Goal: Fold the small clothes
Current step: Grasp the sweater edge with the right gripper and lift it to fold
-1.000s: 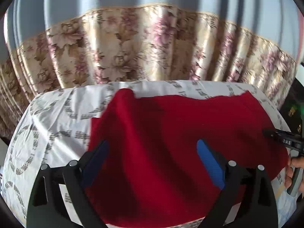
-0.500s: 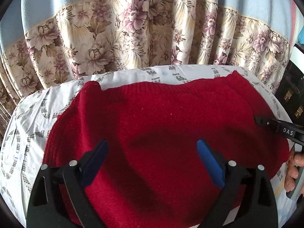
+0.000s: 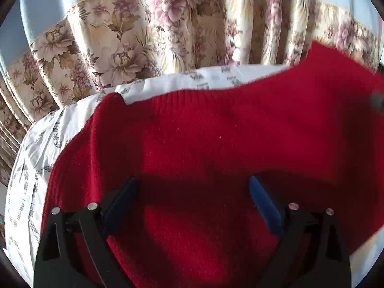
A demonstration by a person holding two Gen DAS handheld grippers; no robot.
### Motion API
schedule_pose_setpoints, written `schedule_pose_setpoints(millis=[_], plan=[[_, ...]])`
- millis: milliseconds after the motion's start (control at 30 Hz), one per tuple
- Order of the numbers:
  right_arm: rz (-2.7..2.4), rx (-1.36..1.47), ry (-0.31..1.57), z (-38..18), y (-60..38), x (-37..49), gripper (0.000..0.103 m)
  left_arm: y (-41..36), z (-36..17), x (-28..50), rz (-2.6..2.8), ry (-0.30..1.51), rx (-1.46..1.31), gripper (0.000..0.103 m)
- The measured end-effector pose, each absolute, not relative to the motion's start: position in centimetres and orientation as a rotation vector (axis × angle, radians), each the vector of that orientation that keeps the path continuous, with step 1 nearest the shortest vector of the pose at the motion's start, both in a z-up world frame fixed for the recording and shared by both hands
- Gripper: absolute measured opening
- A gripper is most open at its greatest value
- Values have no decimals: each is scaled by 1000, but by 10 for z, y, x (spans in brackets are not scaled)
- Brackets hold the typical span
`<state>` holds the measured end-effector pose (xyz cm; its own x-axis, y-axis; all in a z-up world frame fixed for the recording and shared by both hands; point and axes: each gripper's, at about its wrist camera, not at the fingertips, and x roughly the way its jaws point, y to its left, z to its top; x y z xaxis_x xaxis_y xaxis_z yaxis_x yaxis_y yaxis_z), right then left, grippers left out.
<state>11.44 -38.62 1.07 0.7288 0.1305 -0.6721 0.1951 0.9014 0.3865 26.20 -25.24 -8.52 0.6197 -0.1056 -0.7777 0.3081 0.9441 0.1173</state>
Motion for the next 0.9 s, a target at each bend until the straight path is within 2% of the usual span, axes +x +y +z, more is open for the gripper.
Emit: schedule_pose_setpoints(millis=[200,400,667,900], plan=[[23,516,725,39,-369,123,19,-242,-74,260,-289,841,179,95],[62,575,706,56,-343,139,19,-198,-29,257,-261,729,151,95],[103,557,701,70,-272,171,19,-101,14,266,-142,653,125,95],[87,485,741,50,-182,208,19,-3,13,275,-99,698,-21,95]])
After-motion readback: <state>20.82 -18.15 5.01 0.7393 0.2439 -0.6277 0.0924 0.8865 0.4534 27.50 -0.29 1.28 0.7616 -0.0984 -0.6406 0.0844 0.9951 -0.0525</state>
